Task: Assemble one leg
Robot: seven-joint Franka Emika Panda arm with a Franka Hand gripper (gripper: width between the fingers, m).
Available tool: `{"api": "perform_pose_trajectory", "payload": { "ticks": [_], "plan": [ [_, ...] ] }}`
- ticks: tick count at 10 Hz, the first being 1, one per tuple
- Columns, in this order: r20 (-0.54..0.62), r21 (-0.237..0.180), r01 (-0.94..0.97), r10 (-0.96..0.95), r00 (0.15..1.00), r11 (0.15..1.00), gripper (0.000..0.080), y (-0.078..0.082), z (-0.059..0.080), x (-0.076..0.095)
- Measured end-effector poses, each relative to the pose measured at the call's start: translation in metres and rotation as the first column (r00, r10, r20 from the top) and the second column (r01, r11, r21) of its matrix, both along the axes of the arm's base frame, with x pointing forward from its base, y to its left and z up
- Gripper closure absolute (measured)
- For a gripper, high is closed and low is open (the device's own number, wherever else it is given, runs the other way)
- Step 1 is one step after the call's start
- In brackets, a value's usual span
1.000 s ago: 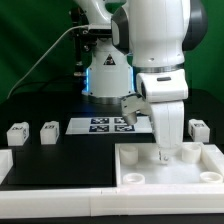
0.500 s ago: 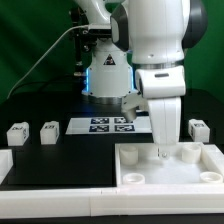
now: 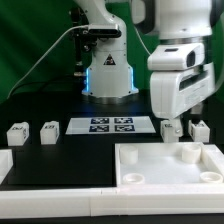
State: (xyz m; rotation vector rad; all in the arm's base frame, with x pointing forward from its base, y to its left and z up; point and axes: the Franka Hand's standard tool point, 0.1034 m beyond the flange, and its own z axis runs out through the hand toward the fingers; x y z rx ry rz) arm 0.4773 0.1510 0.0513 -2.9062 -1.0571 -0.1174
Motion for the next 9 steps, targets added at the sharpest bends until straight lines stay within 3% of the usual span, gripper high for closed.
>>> {"api": "perform_pose_trajectory", "payload": {
  "ticks": [1,4,7,8,9],
  "plan": [
    [-0.013,0.009,0.136,-0.136,0.991,0.991,0.0150,0.011,0.000,-0.004],
    [-0.031,0.050,0.367,-0.366,0.930,0.929,0.0150,0.012,-0.005,-0.009],
    [-0.067,0.024,0.362,-0.360,0.930,0.932,0.0150,0.013,-0.004,-0.010],
    [-0.187,-0.082,0.394,-0.403,0.896,0.915,0.0150,0.019,-0.005,-0.025],
    [-0.263,-0.148,0.384,-0.411,0.873,0.911,0.0150,0.024,-0.001,-0.023]
  ]
}}
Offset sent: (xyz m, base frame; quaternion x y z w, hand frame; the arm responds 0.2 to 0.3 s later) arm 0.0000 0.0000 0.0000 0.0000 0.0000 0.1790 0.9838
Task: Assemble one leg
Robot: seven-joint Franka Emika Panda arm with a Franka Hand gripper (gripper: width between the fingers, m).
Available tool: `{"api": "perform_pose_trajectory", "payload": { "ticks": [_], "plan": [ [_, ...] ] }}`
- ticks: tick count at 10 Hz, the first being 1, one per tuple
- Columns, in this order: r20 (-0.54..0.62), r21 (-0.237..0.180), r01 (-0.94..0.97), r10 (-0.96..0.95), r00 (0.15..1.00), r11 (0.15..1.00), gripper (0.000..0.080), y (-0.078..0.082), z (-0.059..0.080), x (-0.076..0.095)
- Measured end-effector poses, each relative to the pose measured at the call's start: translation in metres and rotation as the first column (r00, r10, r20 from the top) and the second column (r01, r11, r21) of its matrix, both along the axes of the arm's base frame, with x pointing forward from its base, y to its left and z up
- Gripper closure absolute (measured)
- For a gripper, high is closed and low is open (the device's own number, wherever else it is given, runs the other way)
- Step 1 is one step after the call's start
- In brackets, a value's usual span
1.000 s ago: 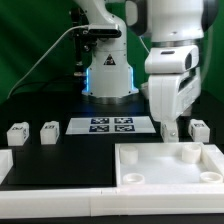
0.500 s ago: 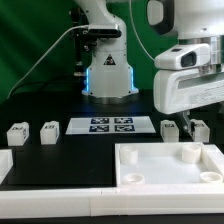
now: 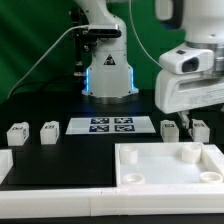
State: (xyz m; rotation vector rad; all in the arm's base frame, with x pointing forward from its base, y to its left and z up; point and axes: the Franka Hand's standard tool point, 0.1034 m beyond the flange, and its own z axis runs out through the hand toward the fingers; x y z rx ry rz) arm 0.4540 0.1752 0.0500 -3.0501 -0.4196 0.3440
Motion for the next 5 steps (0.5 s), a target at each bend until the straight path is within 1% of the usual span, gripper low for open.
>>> {"api": "perform_pose_trajectory", "payload": {
  "ticks": [2,3,5],
  "plan": [
    [-0.261,-0.077,0.008,-0.028,0.965,0.997,0.0150,0.0005,-0.0019,-0.0024],
    [-0.358,-0.098,-0.012,-0.024,0.933,0.995,0.0150,0.0039,-0.0050,-0.0009],
    [-0.507,-0.129,-0.044,-0.028,0.862,0.991,0.0150,0.0025,-0.0064,-0.0062]
  ]
}}
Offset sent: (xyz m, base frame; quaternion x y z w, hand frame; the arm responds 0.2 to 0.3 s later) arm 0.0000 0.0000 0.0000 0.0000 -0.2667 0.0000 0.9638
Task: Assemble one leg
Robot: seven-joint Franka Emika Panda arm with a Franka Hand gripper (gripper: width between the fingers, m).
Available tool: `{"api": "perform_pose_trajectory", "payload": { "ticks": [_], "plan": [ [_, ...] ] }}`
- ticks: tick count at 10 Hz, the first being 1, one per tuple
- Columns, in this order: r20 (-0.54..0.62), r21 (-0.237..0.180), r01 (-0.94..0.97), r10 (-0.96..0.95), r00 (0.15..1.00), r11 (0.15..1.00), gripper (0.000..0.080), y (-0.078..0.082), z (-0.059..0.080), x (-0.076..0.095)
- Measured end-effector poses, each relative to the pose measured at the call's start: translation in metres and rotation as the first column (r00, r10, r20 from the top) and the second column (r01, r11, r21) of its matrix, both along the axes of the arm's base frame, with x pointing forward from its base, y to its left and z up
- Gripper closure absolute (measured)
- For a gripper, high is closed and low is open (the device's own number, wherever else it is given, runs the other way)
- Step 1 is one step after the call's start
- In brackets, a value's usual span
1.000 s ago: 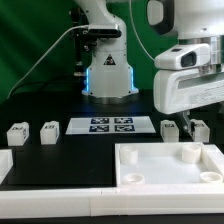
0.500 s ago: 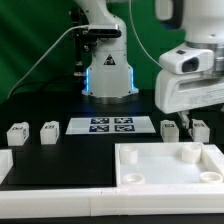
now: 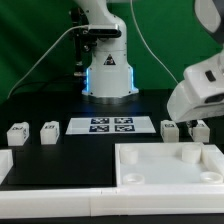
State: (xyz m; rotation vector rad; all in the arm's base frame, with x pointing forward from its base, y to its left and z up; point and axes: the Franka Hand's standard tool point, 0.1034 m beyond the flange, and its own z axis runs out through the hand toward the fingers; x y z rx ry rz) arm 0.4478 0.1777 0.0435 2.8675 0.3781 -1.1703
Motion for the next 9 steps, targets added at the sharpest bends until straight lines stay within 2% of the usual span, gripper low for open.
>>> {"api": "perform_pose_trajectory", "payload": {
  "ticks": [1,2,3,4,9],
  "plan": [
    [-0.108,-0.023,-0.011,0.008,0.994,1.000,0.0150,-0.002,0.001,-0.006],
    [-0.153,-0.035,-0.009,0.003,0.988,0.999,0.0150,0.000,-0.004,-0.004],
    [-0.148,-0.068,0.017,-0.027,0.989,0.998,0.0150,0.001,-0.008,-0.006],
    [-0.158,-0.080,0.021,-0.034,0.987,0.997,0.0150,0.000,-0.011,-0.012],
    [-0.176,-0.094,0.006,-0.023,0.984,0.996,0.0150,0.004,-0.030,-0.038]
  ]
}}
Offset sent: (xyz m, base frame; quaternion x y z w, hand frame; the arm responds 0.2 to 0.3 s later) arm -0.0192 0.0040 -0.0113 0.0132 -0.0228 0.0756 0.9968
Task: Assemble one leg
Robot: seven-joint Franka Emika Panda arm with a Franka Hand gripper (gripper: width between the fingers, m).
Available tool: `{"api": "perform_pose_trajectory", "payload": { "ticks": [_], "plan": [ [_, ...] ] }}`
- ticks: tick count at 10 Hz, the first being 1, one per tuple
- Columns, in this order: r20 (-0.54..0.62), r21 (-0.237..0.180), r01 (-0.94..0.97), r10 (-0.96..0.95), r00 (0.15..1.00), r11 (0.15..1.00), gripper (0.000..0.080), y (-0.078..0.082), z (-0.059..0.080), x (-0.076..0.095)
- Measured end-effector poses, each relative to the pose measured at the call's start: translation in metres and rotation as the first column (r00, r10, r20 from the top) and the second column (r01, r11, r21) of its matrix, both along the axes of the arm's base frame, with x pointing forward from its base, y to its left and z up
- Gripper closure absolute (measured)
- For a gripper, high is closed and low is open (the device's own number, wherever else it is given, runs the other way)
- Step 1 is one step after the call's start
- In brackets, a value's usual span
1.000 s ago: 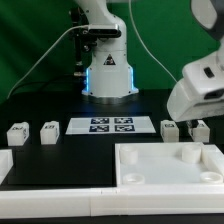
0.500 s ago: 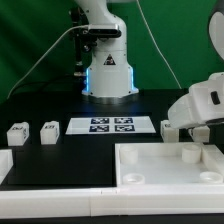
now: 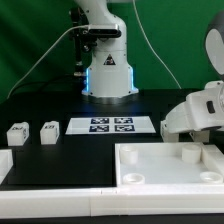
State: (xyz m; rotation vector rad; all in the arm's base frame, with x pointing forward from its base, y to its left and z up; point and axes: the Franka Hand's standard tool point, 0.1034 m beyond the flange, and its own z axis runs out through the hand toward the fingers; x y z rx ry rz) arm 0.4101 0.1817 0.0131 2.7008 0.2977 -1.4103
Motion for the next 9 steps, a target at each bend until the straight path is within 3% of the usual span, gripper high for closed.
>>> {"api": "perform_pose_trajectory", "payload": {
  "ticks": [6,7,8,9],
  "plan": [
    [-0.003,0.008,-0.009,0.009,1.000,1.000,0.0175,-0.0003,-0.0062,-0.0039],
    [-0.003,0.008,-0.009,0.009,1.000,1.000,0.0358,-0.0003,-0.0063,-0.0039],
    [-0.003,0.008,-0.009,0.009,1.000,1.000,0.0358,-0.0003,-0.0063,-0.0039],
    [-0.003,0.008,-0.009,0.009,1.000,1.000,0.0508,-0.0003,-0.0063,-0.0039]
  ]
}}
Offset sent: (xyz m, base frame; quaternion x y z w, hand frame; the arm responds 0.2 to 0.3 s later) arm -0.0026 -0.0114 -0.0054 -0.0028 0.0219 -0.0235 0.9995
